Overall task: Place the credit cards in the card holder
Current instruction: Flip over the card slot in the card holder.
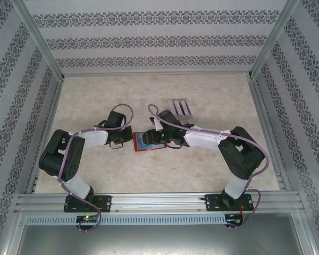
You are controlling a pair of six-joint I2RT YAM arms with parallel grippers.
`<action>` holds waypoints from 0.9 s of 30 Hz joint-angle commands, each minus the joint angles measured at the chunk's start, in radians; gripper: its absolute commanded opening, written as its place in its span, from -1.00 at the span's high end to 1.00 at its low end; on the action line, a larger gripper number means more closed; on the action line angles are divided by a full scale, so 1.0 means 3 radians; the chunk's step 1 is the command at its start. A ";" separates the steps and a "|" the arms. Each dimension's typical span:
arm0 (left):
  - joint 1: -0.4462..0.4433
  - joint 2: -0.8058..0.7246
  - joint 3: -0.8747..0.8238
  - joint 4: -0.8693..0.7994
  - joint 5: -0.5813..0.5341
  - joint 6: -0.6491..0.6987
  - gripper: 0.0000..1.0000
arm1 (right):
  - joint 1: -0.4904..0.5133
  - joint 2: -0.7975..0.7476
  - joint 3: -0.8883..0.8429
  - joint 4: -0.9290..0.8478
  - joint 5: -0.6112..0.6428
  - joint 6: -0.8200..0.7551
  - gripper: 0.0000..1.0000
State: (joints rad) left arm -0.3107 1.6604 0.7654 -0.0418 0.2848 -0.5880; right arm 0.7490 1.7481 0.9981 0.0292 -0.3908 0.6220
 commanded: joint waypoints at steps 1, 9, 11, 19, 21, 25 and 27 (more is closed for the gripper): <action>0.0065 0.0041 -0.0176 -0.0351 0.0066 -0.0026 1.00 | 0.0024 0.0135 0.0091 0.0051 -0.0106 -0.0040 0.03; 0.0141 -0.0017 -0.0256 -0.0243 0.0132 -0.0061 0.97 | 0.0106 0.0430 0.0136 0.0322 -0.0288 0.0115 0.05; 0.0146 -0.0034 -0.0276 -0.0214 0.0139 -0.0064 0.95 | 0.0109 0.0439 0.0126 0.0314 -0.0232 0.0130 0.06; 0.0170 -0.0125 -0.0404 0.0080 0.0362 -0.0097 0.50 | 0.0088 0.0428 0.0133 0.0031 0.0131 0.0084 0.28; 0.0168 -0.0101 -0.0404 0.0113 0.0437 -0.0097 0.37 | 0.0099 0.0416 0.0158 -0.0064 0.0233 0.0029 0.29; 0.0167 -0.0074 -0.0456 0.0303 0.0577 -0.0127 0.20 | 0.0166 0.0370 0.0292 -0.0365 0.0484 -0.0120 0.30; 0.0169 -0.0066 -0.0464 0.0333 0.0632 -0.0128 0.18 | 0.0198 0.0331 0.0322 -0.0460 0.0633 -0.0164 0.29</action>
State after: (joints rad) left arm -0.2661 1.6150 0.6670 0.1024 0.4431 -0.6140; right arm 0.7883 1.8797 1.0630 -0.0319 -0.2989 0.6209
